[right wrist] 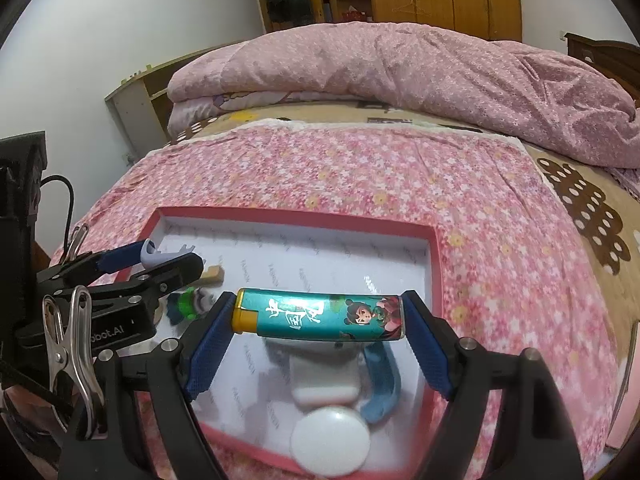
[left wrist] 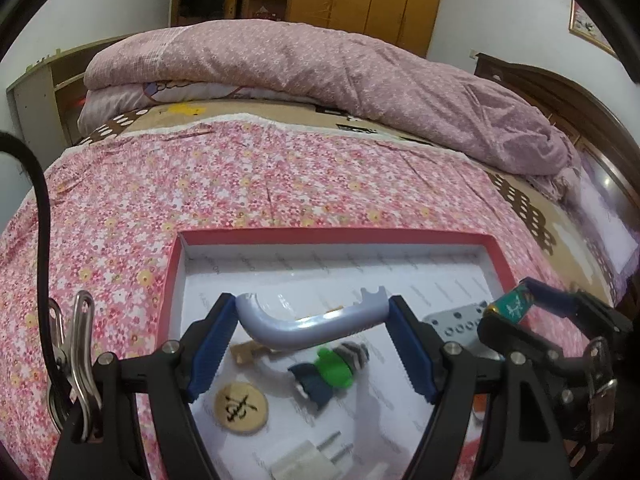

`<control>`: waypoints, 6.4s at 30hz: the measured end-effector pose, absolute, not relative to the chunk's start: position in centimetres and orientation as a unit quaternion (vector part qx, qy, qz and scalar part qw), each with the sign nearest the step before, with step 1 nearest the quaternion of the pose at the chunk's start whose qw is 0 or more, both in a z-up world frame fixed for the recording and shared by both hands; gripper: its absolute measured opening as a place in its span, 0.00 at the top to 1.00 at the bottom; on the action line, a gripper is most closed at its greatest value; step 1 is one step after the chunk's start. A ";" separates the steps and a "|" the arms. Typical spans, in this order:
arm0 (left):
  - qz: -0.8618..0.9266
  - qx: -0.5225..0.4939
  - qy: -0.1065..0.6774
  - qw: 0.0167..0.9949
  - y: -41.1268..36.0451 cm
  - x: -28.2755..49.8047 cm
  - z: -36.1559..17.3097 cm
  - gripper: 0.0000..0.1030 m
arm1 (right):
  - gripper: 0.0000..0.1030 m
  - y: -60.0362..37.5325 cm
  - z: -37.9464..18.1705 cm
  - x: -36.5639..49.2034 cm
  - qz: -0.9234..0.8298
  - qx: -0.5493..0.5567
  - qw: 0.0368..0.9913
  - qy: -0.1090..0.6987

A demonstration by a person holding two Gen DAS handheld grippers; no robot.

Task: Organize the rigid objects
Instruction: 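Carry the handle and lighter into the red box and open both tools, then withdraw both open tools from the box, then move the left tool to the blue tape dispenser while the right tool approaches the red toy, then grasp the blue tape dispenser with the left tool while the right tool grasps the red toy, then carry the tape dispenser and red toy over the red box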

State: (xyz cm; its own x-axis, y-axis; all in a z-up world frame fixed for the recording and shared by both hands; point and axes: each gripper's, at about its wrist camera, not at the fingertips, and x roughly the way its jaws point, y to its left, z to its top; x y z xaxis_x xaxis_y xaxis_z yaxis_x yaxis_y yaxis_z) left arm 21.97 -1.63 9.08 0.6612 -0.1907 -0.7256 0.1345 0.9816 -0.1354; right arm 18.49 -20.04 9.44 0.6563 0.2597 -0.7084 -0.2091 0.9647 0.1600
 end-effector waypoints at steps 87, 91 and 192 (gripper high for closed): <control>-0.150 0.057 0.454 0.876 -10.5 2.6 4.5 0.22 | 0.13 -26.3 3.1 -1.8 0.150 -0.022 0.901 0.407; -0.157 0.084 0.456 0.872 -12.1 1.6 3.7 0.21 | 0.13 -26.7 2.7 -2.7 0.161 -0.023 0.901 0.401; -0.073 -0.024 0.327 0.942 -2.9 12.3 10.4 0.59 | 0.78 -25.7 4.6 3.9 0.134 0.078 0.923 0.353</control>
State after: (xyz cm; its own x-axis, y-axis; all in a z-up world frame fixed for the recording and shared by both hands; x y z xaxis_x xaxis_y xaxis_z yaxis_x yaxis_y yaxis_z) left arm 12.28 -2.92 10.39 0.7755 -0.1525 -0.6127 0.1211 0.9883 -0.0927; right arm 3.88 -25.65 4.57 0.7149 0.3032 -0.6301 -0.1928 0.9516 0.2393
